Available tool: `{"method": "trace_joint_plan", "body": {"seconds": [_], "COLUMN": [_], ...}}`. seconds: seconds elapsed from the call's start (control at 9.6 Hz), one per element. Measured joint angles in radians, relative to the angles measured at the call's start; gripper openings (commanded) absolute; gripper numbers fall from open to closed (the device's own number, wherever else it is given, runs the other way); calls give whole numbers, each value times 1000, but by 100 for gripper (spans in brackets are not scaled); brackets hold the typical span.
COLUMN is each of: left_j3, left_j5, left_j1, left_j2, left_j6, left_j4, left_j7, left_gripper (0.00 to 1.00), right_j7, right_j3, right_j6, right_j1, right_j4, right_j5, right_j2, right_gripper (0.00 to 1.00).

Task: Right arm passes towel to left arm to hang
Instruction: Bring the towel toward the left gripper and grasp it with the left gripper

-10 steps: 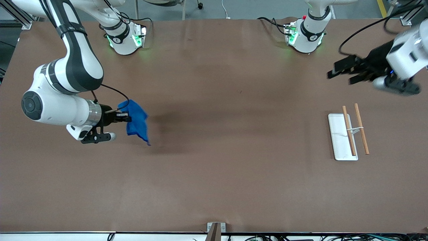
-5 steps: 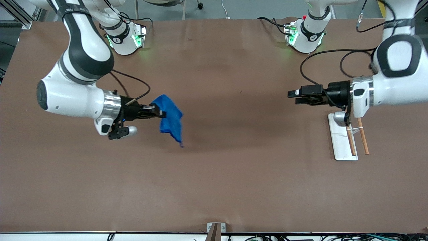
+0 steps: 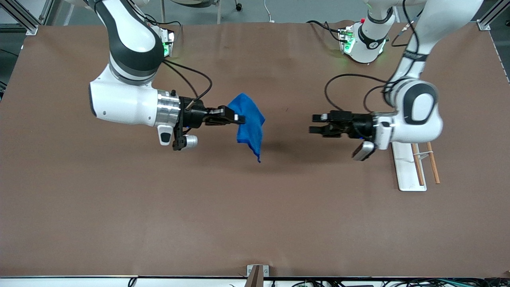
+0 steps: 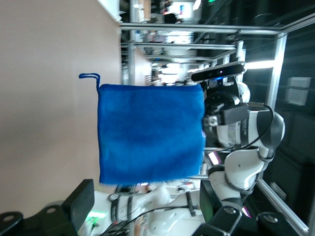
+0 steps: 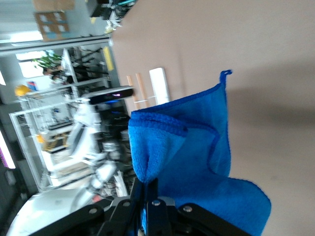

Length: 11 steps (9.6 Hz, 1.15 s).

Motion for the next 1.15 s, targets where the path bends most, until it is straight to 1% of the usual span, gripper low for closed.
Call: {"method": "trace_joint_plan", "body": {"seconds": [0.1,0.21,0.31,0.42,0.73,1.15], "left_j3": [-33,-49,-55,-58,-84,-87], "left_j5": [-76,-121,-142,-152,-174,-175], "left_j1": [-1,-3,-3,-3,0,-2], "left_j2": [64,122,167,194,208,219], "left_j6": [-42,-111,-169,-195,-206,-207], "left_j4": [-4,-3,0,3,15,40], "left_j7": [62,95,113,122,124,124], "left_gripper": [85,85,85,83,79,72], "right_j7": [0,0,1,1,1,2], "right_j3": [2,3,4,4,3,4], "right_j6": [21,26,28,31,34,34], "right_j1": [20,36,48,53,54,54], "right_j4": [1,2,4,5,6,6], "right_j5": [67,110,128,134,137,138], "right_j2": [0,0,0,0,0,0], "right_gripper": [0,0,0,0,0,0]}}
